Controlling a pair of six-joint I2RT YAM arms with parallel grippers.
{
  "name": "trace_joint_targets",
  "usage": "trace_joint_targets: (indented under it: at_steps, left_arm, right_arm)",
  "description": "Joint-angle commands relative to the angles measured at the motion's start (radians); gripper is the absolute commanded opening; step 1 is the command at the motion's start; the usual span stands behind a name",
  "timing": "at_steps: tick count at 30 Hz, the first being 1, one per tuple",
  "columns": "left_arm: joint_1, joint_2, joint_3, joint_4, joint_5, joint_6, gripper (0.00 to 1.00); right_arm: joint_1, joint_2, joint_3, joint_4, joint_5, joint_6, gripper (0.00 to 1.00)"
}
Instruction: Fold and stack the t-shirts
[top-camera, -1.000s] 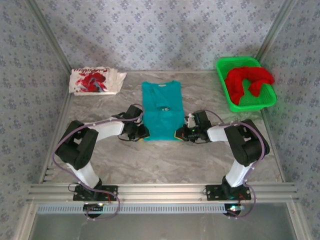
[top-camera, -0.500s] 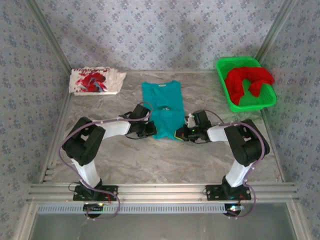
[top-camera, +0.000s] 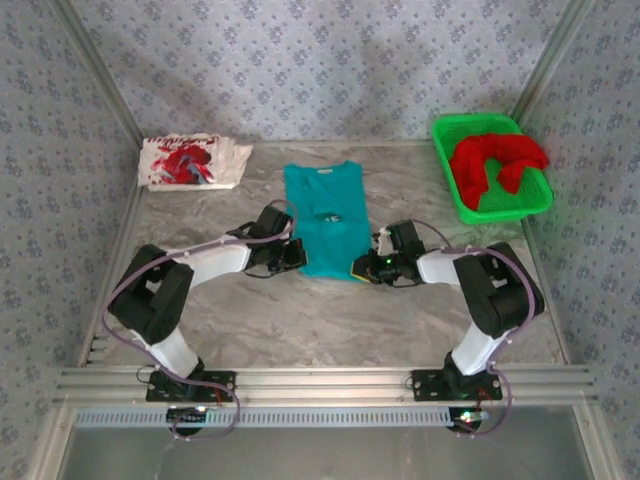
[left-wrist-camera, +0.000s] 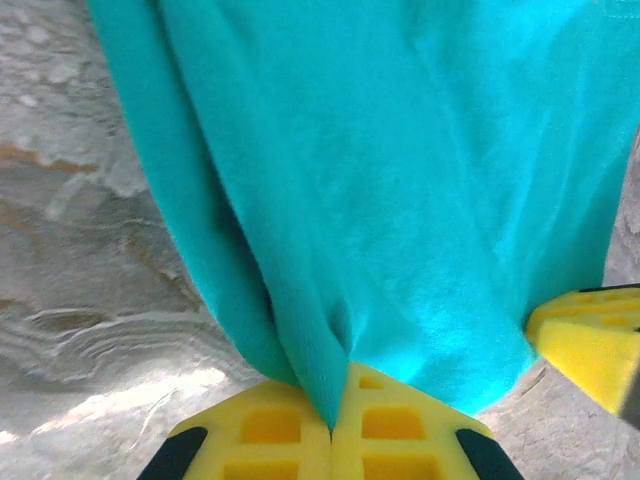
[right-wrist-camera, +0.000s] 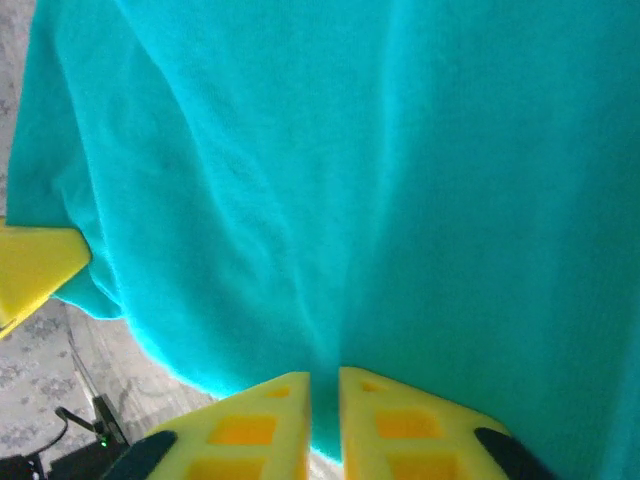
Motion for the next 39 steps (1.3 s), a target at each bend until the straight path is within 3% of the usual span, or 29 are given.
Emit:
trace_joint_targets:
  at_steps: [1,7,11,23,33,39]
  left_arm:
    - [0.013,-0.040,-0.037,-0.043,-0.016,0.023,0.00]
    - [0.021,-0.045,-0.065,-0.011,0.002,0.015,0.00]
    - [0.023,-0.028,-0.069,0.006,0.017,0.016,0.00]
    - [0.025,-0.028,-0.096,0.045,0.034,0.003,0.00]
    - [0.024,-0.035,-0.112,0.065,0.040,-0.002,0.00]
    - [0.025,-0.040,-0.118,0.067,0.037,-0.002,0.00]
  right_arm:
    - [-0.008,-0.105,0.039,-0.155,0.020,-0.034,0.27]
    - [-0.088,-0.244,-0.018,-0.269,0.032,0.005,0.43]
    - [-0.123,-0.231,-0.059,-0.267,0.029,0.017,0.44]
    - [-0.063,-0.104,-0.064,-0.136,-0.020,0.076,0.43]
    - [-0.049,-0.102,-0.042,-0.105,0.043,0.107,0.40]
    - [-0.049,-0.100,-0.021,-0.104,0.064,0.108,0.32]
